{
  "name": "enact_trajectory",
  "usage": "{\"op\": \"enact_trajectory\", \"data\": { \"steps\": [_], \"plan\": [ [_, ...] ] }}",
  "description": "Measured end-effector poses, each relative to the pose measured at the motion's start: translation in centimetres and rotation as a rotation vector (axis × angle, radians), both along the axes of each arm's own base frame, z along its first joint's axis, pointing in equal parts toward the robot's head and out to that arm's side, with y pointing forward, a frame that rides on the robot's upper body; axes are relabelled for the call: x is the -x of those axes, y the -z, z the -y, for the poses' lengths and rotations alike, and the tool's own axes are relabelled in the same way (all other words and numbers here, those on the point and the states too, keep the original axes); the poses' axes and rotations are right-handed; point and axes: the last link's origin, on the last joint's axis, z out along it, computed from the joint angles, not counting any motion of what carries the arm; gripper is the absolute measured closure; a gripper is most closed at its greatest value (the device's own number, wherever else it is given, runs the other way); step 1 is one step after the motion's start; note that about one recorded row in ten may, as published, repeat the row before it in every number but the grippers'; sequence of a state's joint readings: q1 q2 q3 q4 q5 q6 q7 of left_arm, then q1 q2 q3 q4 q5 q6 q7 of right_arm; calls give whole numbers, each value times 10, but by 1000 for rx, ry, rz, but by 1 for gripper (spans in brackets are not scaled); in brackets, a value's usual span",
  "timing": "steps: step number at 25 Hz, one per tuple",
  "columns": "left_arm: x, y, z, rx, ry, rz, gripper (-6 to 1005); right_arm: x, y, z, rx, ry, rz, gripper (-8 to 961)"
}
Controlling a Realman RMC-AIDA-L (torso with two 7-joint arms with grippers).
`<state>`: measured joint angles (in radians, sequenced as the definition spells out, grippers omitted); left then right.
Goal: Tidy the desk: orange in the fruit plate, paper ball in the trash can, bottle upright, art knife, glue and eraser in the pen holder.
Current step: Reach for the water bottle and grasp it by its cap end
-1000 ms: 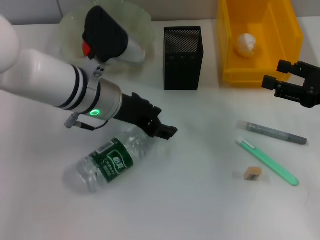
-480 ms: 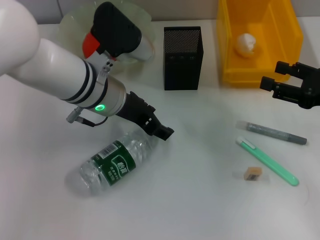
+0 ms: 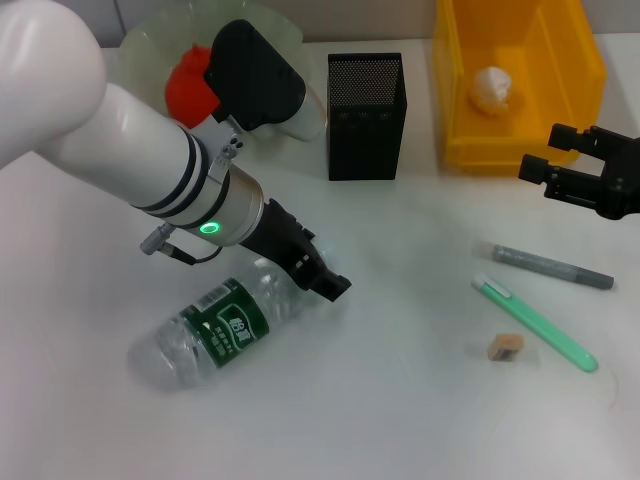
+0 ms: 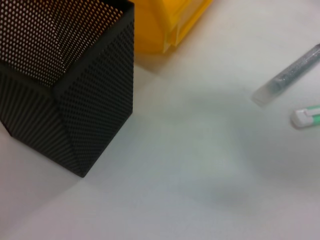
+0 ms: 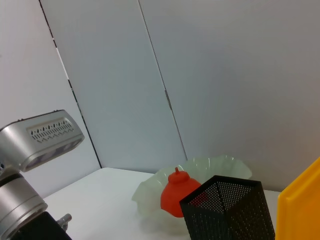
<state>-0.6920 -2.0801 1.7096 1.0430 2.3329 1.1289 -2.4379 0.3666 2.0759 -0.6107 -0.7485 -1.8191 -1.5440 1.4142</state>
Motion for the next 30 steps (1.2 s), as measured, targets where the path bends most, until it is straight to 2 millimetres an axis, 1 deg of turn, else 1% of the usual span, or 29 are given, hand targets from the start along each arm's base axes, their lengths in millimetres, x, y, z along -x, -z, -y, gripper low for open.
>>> {"op": "enact_trajectory", "data": {
  "steps": [10, 16, 20, 21, 23, 27, 30],
  "plan": [
    [-2, 1, 0, 1, 13, 3, 245, 1, 4, 1, 13, 1, -10, 180],
    [-3, 1, 0, 4, 15, 13, 417, 1, 3, 1, 15, 2, -16, 180],
    [-10, -1, -1, 3, 23, 70, 528, 1, 3, 2, 17, 0, -21, 180],
    [-12, -5, -2, -5, 25, 92, 556, 1, 3, 2, 17, 1, -21, 180],
    [-16, -14, -5, -32, 31, 134, 556, 0, 3, 3, 17, 3, -22, 180],
    [-22, -43, -14, -127, 65, 223, 557, 0, 3, 3, 18, 4, -23, 180],
    [-17, -66, -20, -204, 74, 295, 558, 0, 3, 4, 20, 4, -24, 180]
  ]
}}
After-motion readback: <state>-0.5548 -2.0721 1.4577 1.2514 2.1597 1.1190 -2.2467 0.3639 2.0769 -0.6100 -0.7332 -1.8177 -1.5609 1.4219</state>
